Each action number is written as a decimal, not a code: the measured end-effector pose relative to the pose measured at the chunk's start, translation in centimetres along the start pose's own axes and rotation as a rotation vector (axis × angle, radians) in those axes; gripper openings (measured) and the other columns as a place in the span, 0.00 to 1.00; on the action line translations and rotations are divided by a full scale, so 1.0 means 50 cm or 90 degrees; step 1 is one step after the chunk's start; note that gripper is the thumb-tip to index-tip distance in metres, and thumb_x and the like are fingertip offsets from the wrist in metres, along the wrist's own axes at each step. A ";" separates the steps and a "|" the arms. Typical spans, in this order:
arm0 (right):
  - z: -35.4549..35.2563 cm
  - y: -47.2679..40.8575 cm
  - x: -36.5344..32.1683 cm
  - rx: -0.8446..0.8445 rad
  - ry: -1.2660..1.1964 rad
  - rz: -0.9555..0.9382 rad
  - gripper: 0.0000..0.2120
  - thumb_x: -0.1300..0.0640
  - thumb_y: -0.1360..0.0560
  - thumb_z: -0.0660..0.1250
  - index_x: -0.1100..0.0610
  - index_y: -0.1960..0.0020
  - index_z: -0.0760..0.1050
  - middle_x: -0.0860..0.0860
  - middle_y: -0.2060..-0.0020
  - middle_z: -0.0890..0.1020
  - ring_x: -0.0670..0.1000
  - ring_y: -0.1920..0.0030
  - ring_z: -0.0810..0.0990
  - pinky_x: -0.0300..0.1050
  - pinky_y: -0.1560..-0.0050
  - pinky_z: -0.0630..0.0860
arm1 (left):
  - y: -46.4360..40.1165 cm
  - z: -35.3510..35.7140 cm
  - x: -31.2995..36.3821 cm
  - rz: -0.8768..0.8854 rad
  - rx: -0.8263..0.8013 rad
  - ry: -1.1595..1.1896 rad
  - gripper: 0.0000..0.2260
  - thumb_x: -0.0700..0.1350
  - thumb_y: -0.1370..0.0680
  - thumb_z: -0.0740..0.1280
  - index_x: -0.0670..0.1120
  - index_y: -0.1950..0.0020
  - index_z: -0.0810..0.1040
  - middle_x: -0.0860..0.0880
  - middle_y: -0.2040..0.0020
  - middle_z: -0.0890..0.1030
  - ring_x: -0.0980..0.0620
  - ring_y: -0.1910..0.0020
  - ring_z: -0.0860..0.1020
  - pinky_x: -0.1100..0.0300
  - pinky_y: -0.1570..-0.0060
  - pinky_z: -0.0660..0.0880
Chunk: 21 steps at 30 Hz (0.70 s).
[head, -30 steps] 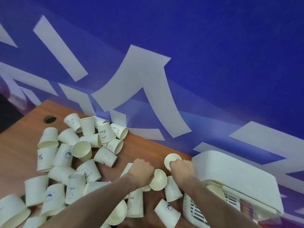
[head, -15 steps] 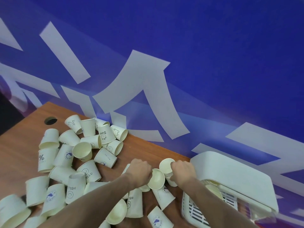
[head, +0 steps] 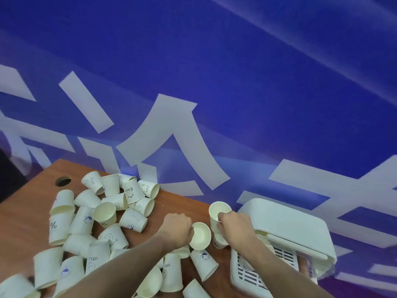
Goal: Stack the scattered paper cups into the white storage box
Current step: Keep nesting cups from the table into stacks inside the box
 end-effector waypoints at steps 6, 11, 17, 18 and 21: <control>-0.037 0.070 0.009 0.060 -0.053 0.020 0.12 0.50 0.21 0.60 0.54 0.43 0.76 0.55 0.49 0.82 0.58 0.50 0.80 0.46 0.53 0.73 | 0.046 -0.022 0.005 -0.038 -0.002 0.023 0.17 0.53 0.20 0.55 0.45 0.50 0.79 0.44 0.48 0.82 0.42 0.49 0.80 0.55 0.52 0.72; -0.040 0.129 0.023 0.070 -0.107 0.039 0.12 0.50 0.23 0.60 0.55 0.47 0.78 0.55 0.51 0.82 0.59 0.50 0.80 0.46 0.54 0.73 | 0.082 -0.036 0.038 -0.027 -0.010 -0.006 0.17 0.53 0.20 0.55 0.45 0.47 0.78 0.44 0.46 0.81 0.42 0.47 0.79 0.54 0.50 0.72; -0.020 0.191 0.059 0.007 -0.192 0.044 0.08 0.47 0.27 0.66 0.51 0.58 0.76 0.53 0.54 0.81 0.56 0.51 0.79 0.45 0.56 0.71 | 0.104 -0.055 0.098 -0.003 -0.022 -0.030 0.17 0.54 0.20 0.55 0.46 0.45 0.78 0.45 0.46 0.81 0.43 0.46 0.79 0.54 0.50 0.72; -0.018 0.202 0.069 0.010 -0.199 0.046 0.07 0.47 0.28 0.66 0.50 0.59 0.75 0.53 0.53 0.81 0.56 0.51 0.79 0.45 0.56 0.70 | 0.107 -0.057 0.111 0.003 -0.024 -0.036 0.17 0.54 0.20 0.55 0.46 0.45 0.79 0.45 0.46 0.81 0.43 0.47 0.79 0.54 0.50 0.72; -0.013 0.234 0.097 0.020 -0.207 0.053 0.08 0.47 0.27 0.67 0.52 0.58 0.76 0.52 0.51 0.79 0.55 0.50 0.79 0.44 0.57 0.68 | 0.114 -0.062 0.151 0.025 -0.024 -0.049 0.16 0.53 0.20 0.55 0.47 0.46 0.79 0.46 0.47 0.82 0.44 0.48 0.80 0.55 0.54 0.71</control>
Point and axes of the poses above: each hand's wrist, its own y-axis away from the middle knuckle, its own z-axis out of the palm, x = y × z, the point moved 9 cm from there along -y, towards the middle knuckle
